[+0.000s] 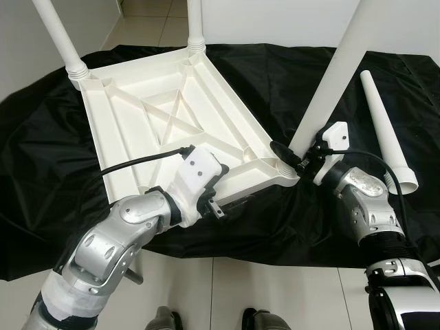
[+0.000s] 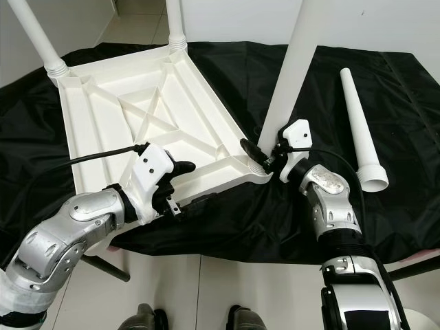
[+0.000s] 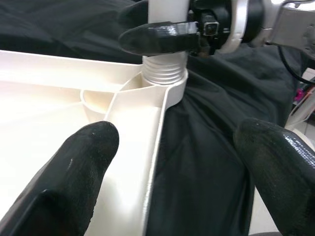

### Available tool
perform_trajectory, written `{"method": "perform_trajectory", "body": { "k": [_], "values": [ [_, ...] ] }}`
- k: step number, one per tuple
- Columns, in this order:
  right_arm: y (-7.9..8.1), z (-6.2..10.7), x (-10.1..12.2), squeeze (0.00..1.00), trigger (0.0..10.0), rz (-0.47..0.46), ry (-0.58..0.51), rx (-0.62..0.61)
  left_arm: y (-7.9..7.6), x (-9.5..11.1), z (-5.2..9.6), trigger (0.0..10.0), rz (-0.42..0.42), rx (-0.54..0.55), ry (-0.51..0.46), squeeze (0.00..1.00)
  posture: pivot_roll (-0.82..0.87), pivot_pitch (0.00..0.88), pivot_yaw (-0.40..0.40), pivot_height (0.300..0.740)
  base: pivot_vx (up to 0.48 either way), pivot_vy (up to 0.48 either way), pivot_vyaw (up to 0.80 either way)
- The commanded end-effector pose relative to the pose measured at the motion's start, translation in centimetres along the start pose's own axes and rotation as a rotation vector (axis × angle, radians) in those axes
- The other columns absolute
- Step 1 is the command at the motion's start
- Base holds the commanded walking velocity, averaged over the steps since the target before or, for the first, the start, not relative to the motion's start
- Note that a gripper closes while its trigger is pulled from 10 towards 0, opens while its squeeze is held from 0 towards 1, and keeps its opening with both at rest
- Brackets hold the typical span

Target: Building children table

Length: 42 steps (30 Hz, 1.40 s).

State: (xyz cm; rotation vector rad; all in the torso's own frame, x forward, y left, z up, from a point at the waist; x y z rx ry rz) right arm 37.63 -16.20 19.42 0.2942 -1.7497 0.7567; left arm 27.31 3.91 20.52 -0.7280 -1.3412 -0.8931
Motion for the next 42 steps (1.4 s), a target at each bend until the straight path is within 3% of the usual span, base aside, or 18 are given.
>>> {"method": "perform_trajectory", "body": {
  "k": [1,5,11,14,15,17,20,25,27,29,38,39,42],
  "values": [
    [0.8,0.5,-2.1,0.00,10.0,-0.081,0.074,-0.032,1.3,0.4,0.0,10.0,-0.006,0.125,-0.026,0.00,-0.02,0.139,0.037,0.740,0.000,0.000,0.00],
    [0.9,0.4,-2.6,0.00,10.0,-0.072,0.123,-0.164,2.3,0.4,-0.1,10.0,0.006,0.191,-0.040,0.00,-0.02,0.141,0.028,0.740,0.000,0.000,0.00],
    [1.1,0.5,-2.7,0.00,10.0,-0.055,0.141,-0.233,2.6,0.3,-0.2,10.0,0.006,0.212,-0.042,0.00,-0.03,0.146,0.024,0.740,0.000,0.000,0.00],
    [1.3,0.6,-2.8,0.00,10.0,-0.071,0.156,-0.288,2.9,0.2,-0.1,10.0,0.005,0.225,-0.040,0.00,-0.03,0.152,0.020,0.740,0.000,0.000,0.00],
    [1.5,0.7,-3.0,0.00,10.0,-0.102,0.176,-0.371,3.1,0.1,-0.1,10.0,0.006,0.235,-0.039,0.00,-0.03,0.158,0.022,0.740,0.000,0.000,0.00],
    [1.5,0.7,-3.0,0.00,10.0,-0.102,0.176,-0.371,3.1,0.1,-0.1,10.0,0.006,0.235,-0.039,0.00,-0.03,0.158,0.022,0.740,0.000,0.000,0.00],
    [2.3,0.9,-3.0,0.00,10.0,-0.121,0.201,-0.539,3.7,-0.1,0.1,10.0,-0.004,0.251,-0.040,0.00,-0.04,0.167,0.019,0.740,0.000,0.000,0.00],
    [3.2,0.9,-2.6,0.00,10.0,-0.127,0.215,-0.674,4.1,-0.2,0.2,10.0,-0.009,0.265,-0.043,0.00,-0.04,0.175,0.018,0.740,0.000,0.000,0.00],
    [3.3,1.2,-2.3,0.00,10.0,-0.138,0.229,-0.809,4.4,-0.2,0.0,10.0,0.015,0.285,-0.062,0.00,-0.04,0.181,0.015,0.740,0.000,0.000,0.00],
    [3.5,1.0,-2.1,0.00,10.0,-0.146,0.230,-0.848,4.5,-0.2,-0.2,10.0,0.028,0.298,-0.070,0.00,-0.04,0.181,0.015,0.740,0.000,0.000,0.00],
    [4.6,0.4,-0.3,0.00,10.0,-0.151,0.149,-0.796,3.9,-0.1,-0.7,10.0,0.046,0.317,-0.095,0.00,-0.05,0.174,0.003,0.740,0.000,0.000,0.00],
    [4.6,0.3,-0.2,1.00,10.0,-0.157,0.134,-0.785,3.9,0.0,-0.8,10.0,0.048,0.320,-0.102,0.00,-0.04,0.173,0.002,0.740,0.000,0.000,0.00],
    [4.6,0.3,0.2,1.00,10.0,-0.160,0.104,-0.766,3.9,0.1,-0.9,10.0,0.047,0.324,-0.107,0.00,-0.04,0.169,-0.005,0.740,0.000,0.000,0.00]
  ]
}}
Point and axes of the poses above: a point about 5 cm out from each wrist's last joint towards the gripper, its own z axis pointing back from the gripper into the wrist, its own x axis along the axis of the wrist's last joint, y = z × x, the point moved 4 cm from there along -z, pointing out of the wrist towards the gripper, and after that the axes turned 7 degrees about z, right-handed, at the moved point
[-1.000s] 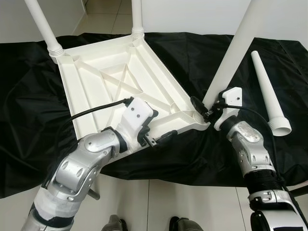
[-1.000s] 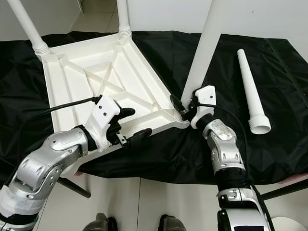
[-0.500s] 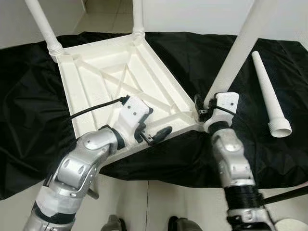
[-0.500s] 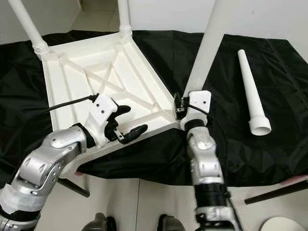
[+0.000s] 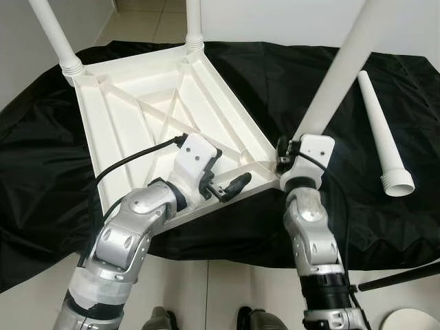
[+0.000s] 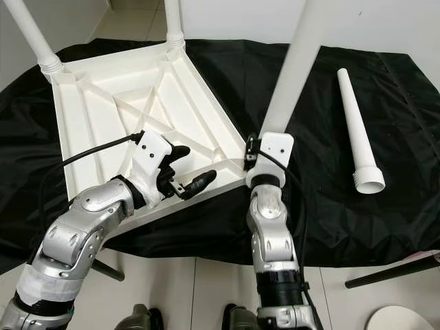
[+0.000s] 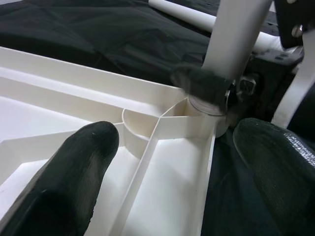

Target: Building children table

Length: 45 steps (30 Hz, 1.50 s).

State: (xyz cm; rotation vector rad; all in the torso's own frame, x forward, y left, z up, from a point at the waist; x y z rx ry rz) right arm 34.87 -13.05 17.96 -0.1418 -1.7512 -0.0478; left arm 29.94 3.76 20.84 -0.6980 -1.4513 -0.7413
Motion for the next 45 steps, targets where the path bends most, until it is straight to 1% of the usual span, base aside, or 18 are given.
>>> {"method": "perform_trajectory", "body": {
  "k": [1,9,10,11,12,14,15,16,18,19,21,26,29,30,31,40,44,45],
  "values": [
    [0.0,0.1,0.3,1.00,10.0,-0.014,-0.021,0.018,1.6,0.0,0.3,10.0,0.003,0.189,-0.020,0.00,-0.05,0.164,-0.002,0.740,0.000,0.000,0.00],
    [-1.3,0.0,1.5,1.00,10.0,0.020,-0.108,0.087,1.2,0.5,0.2,10.0,0.002,0.169,-0.033,0.00,-0.04,0.157,0.004,0.740,0.000,0.000,0.00],
    [-1.6,-0.1,1.4,0.00,10.0,0.035,-0.114,0.143,1.0,0.4,0.2,10.0,-0.008,0.156,-0.028,0.00,-0.04,0.161,0.009,0.740,0.000,0.000,0.00],
    [-1.6,-0.1,1.4,0.00,10.0,0.035,-0.114,0.143,1.0,0.4,0.2,10.0,-0.008,0.156,-0.028,0.00,-0.04,0.161,0.009,0.740,0.000,0.000,0.00],
    [-1.6,-0.3,1.2,0.00,10.0,0.025,-0.100,0.222,0.8,0.4,0.2,10.0,-0.012,0.140,-0.020,0.00,-0.04,0.161,0.008,0.740,0.000,0.000,0.00],
    [-1.6,-0.3,1.2,0.00,10.0,0.025,-0.100,0.222,0.8,0.4,0.2,10.0,-0.012,0.140,-0.020,0.00,-0.04,0.161,0.008,0.740,0.000,0.000,0.00],
    [-1.7,-0.9,1.3,0.00,10.0,0.038,-0.110,0.368,0.2,0.2,0.0,10.0,-0.008,0.110,-0.011,0.00,-0.04,0.155,0.015,0.740,0.000,0.000,0.00],
    [-1.7,-0.9,1.3,0.00,10.0,0.038,-0.110,0.368,0.2,0.2,0.0,10.0,-0.008,0.110,-0.011,0.00,-0.04,0.155,0.015,0.740,0.000,0.000,0.00],
    [-1.5,-1.4,1.3,0.00,10.0,0.071,-0.113,0.478,-0.2,0.0,-0.3,10.0,-0.009,0.096,0.000,0.00,-0.04,0.148,0.016,0.740,0.000,0.000,0.00],
    [-1.5,-1.4,1.3,0.00,10.0,0.071,-0.113,0.478,-0.2,0.0,-0.3,10.0,-0.009,0.096,0.000,0.00,-0.04,0.148,0.016,0.740,0.000,0.000,0.00],
    [-1.2,-1.8,1.1,0.00,10.0,0.096,-0.111,0.563,-0.7,0.0,-0.5,10.0,-0.011,0.076,0.005,0.00,-0.04,0.140,0.024,0.740,0.000,0.000,0.00],
    [-0.6,-2.2,0.7,0.00,10.0,0.135,-0.101,0.683,-1.5,-0.2,-0.7,10.0,-0.016,0.039,0.019,0.00,-0.04,0.124,0.031,0.740,0.000,0.000,0.00],
    [-0.3,-2.4,0.5,0.00,10.0,0.143,-0.093,0.725,-1.7,-0.4,-0.8,10.0,-0.025,0.026,0.026,0.00,-0.04,0.112,0.032,0.740,0.000,0.000,0.00],
    [-0.1,-2.5,0.3,0.00,7.3,0.150,-0.084,0.746,-1.9,-0.6,-0.8,10.0,-0.036,0.014,0.035,0.00,-0.04,0.101,0.031,0.740,0.000,0.000,0.00],
    [0.0,-2.6,0.0,0.00,0.0,0.151,-0.070,0.762,-2.0,-0.8,-0.8,10.0,-0.047,0.010,0.039,0.00,-0.03,0.095,0.029,0.740,0.000,0.000,0.00],
    [-0.4,-2.6,-1.1,0.00,0.0,0.124,-0.018,0.790,-1.9,-0.4,-1.0,10.0,-0.055,0.029,0.024,0.00,-0.03,0.107,0.016,0.740,0.000,0.000,0.00],
    [-1.5,-3.0,-1.4,0.00,0.0,0.119,-0.010,0.776,-1.9,-0.4,-0.9,10.0,-0.048,0.044,0.025,0.00,-0.03,0.115,0.012,0.740,0.000,0.000,0.00],
    [-1.6,-3.1,-1.4,0.00,10.0,0.109,-0.010,0.762,-1.9,-0.4,-0.9,10.0,-0.050,0.046,0.026,0.00,-0.04,0.120,0.010,0.740,0.000,0.000,0.00]
  ]
}}
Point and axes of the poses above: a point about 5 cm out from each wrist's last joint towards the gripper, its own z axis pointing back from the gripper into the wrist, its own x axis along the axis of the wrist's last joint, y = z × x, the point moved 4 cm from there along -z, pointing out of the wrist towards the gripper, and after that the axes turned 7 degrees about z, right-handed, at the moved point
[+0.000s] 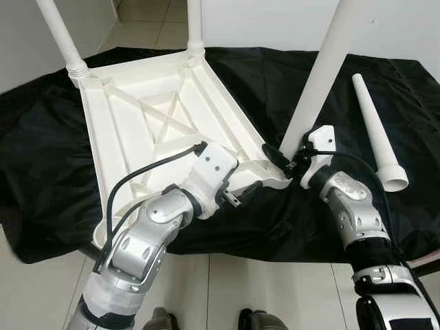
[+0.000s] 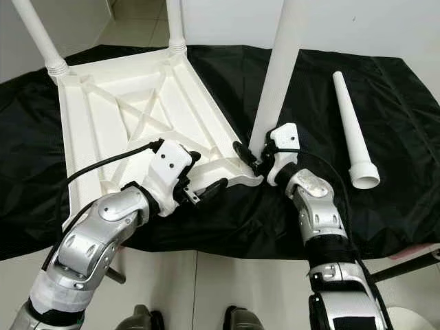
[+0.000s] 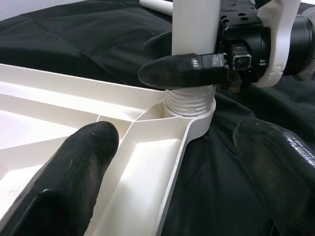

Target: Building children table

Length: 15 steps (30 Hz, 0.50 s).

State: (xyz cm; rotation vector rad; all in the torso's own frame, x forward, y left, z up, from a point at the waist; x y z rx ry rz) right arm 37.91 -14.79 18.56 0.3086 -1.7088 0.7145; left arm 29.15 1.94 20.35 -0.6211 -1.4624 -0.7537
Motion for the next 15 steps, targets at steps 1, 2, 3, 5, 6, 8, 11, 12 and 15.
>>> {"method": "perform_trajectory", "body": {
  "k": [1,2,3,5,6,8,11,12,15],
  "values": [
    [0.2,0.3,-1.3,0.00,10.0,-0.034,0.044,0.001,-0.1,0.0,0.0,10.0,0.000,0.005,0.001,0.00,-0.04,0.120,0.010,0.740,0.000,0.000,0.00],
    [0.2,0.2,-1.2,0.00,10.0,-0.049,0.041,-0.005,-0.1,0.0,0.0,10.0,-0.002,0.007,0.002,0.00,-0.04,0.120,0.010,0.740,0.000,0.000,0.00],
    [0.2,0.2,-1.3,0.00,10.0,-0.053,0.046,-0.025,-0.1,0.0,0.0,10.0,-0.001,0.009,0.001,0.00,-0.04,0.124,0.011,0.740,0.000,0.000,0.00],
    [0.1,0.2,-1.3,0.00,10.0,-0.055,0.051,-0.039,0.0,0.0,0.0,10.0,-0.001,0.011,0.000,0.00,-0.04,0.124,0.011,0.740,0.000,0.000,0.00],
    [0.1,0.2,-1.3,0.00,10.0,-0.055,0.051,-0.039,0.0,0.0,0.0,10.0,-0.001,0.011,0.000,0.00,-0.04,0.124,0.011,0.740,0.000,0.000,0.00],
    [0.4,-0.1,-1.6,0.00,10.0,-0.060,0.084,-0.152,-0.1,0.0,0.1,10.0,0.007,0.017,-0.003,0.00,-0.04,0.135,0.007,0.740,0.000,0.000,0.00],
    [0.7,-0.2,-1.7,0.00,10.0,-0.070,0.094,-0.203,-0.1,0.0,0.1,10.0,0.010,0.017,-0.003,0.00,-0.04,0.135,0.005,0.740,0.000,0.000,0.00],
    [0.9,-0.2,-1.6,0.00,10.0,-0.077,0.099,-0.234,-0.2,-0.1,0.1,10.0,0.012,0.017,-0.003,0.00,-0.04,0.135,0.005,0.740,0.000,0.000,0.00],
    [1.3,-0.2,-1.7,0.00,10.0,-0.100,0.120,-0.308,-0.3,-0.1,0.1,10.0,0.017,0.013,-0.006,0.00,-0.04,0.132,0.000,0.740,0.000,0.000,0.00]
  ]
}}
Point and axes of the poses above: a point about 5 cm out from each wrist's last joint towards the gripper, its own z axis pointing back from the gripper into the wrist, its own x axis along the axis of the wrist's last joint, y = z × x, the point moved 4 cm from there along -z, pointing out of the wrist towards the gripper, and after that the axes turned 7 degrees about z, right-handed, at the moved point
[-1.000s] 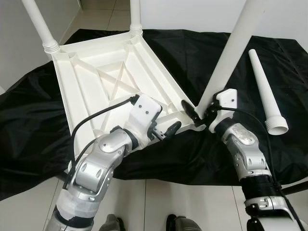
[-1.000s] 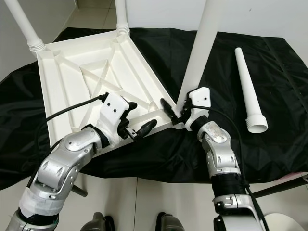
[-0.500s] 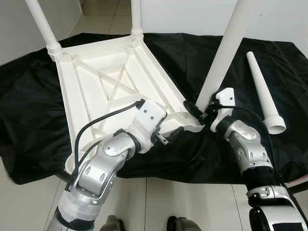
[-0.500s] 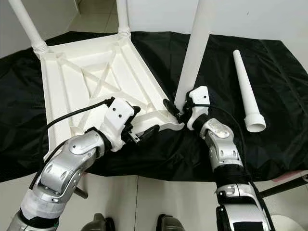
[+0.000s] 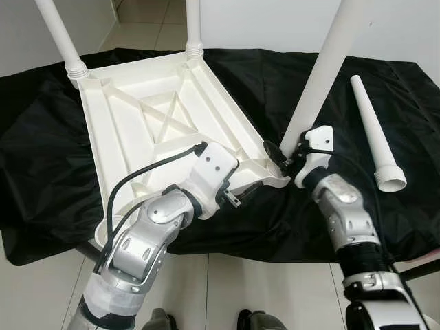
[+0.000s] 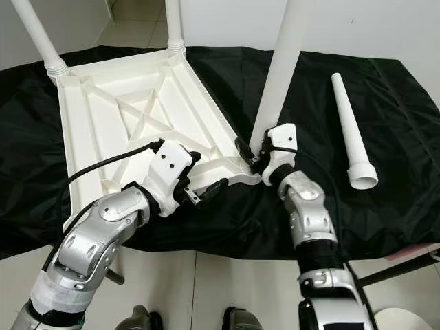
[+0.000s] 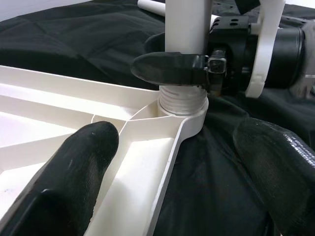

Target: Building children table

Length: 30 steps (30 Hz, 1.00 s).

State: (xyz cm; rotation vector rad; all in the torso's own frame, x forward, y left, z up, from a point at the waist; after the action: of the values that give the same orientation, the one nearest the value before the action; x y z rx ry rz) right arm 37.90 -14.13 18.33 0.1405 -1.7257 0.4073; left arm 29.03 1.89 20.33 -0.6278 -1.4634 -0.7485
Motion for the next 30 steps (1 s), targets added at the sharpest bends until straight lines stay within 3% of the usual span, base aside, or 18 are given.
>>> {"method": "perform_trajectory", "body": {
  "k": [1,9,12,17,24,25,30],
  "values": [
    [0.6,0.3,-1.7,0.00,10.0,-0.032,0.086,-0.041,-0.2,-0.1,0.1,10.0,0.012,0.014,-0.003,0.00,-0.05,0.131,-0.001,0.740,0.000,0.000,0.00],
    [1.2,0.9,-1.5,0.00,10.0,-0.099,0.106,-0.214,0.0,-0.1,0.0,10.0,0.009,0.020,-0.007,0.00,-0.05,0.127,-0.011,0.740,0.000,0.000,0.00],
    [1.2,1.9,-1.7,0.00,10.0,-0.101,0.146,-0.450,0.1,-0.1,0.1,10.0,0.007,0.026,-0.013,0.00,-0.05,0.120,-0.018,0.740,0.000,0.000,0.00],
    [2.2,1.6,-1.2,0.00,10.0,-0.103,0.130,-0.436,0.0,-0.2,0.0,10.0,0.014,0.028,-0.013,0.00,-0.06,0.118,-0.015,0.740,0.000,0.000,0.00],
    [1.5,2.1,-1.0,0.00,10.0,-0.078,0.128,-0.447,-0.1,-0.1,-0.1,10.0,0.021,0.030,-0.018,0.00,-0.06,0.121,-0.017,0.740,0.000,0.000,0.00],
    [1.5,2.2,-0.8,1.00,10.0,-0.084,0.116,-0.443,0.0,-0.1,0.0,10.0,0.020,0.032,-0.019,0.00,-0.06,0.121,-0.020,0.740,0.000,0.000,0.00],
    [1.6,2.1,-0.2,1.00,10.0,-0.078,0.090,-0.439,0.1,-0.1,0.0,10.0,0.017,0.035,-0.020,0.00,-0.06,0.123,-0.020,0.740,0.000,0.000,0.00]
  ]
}}
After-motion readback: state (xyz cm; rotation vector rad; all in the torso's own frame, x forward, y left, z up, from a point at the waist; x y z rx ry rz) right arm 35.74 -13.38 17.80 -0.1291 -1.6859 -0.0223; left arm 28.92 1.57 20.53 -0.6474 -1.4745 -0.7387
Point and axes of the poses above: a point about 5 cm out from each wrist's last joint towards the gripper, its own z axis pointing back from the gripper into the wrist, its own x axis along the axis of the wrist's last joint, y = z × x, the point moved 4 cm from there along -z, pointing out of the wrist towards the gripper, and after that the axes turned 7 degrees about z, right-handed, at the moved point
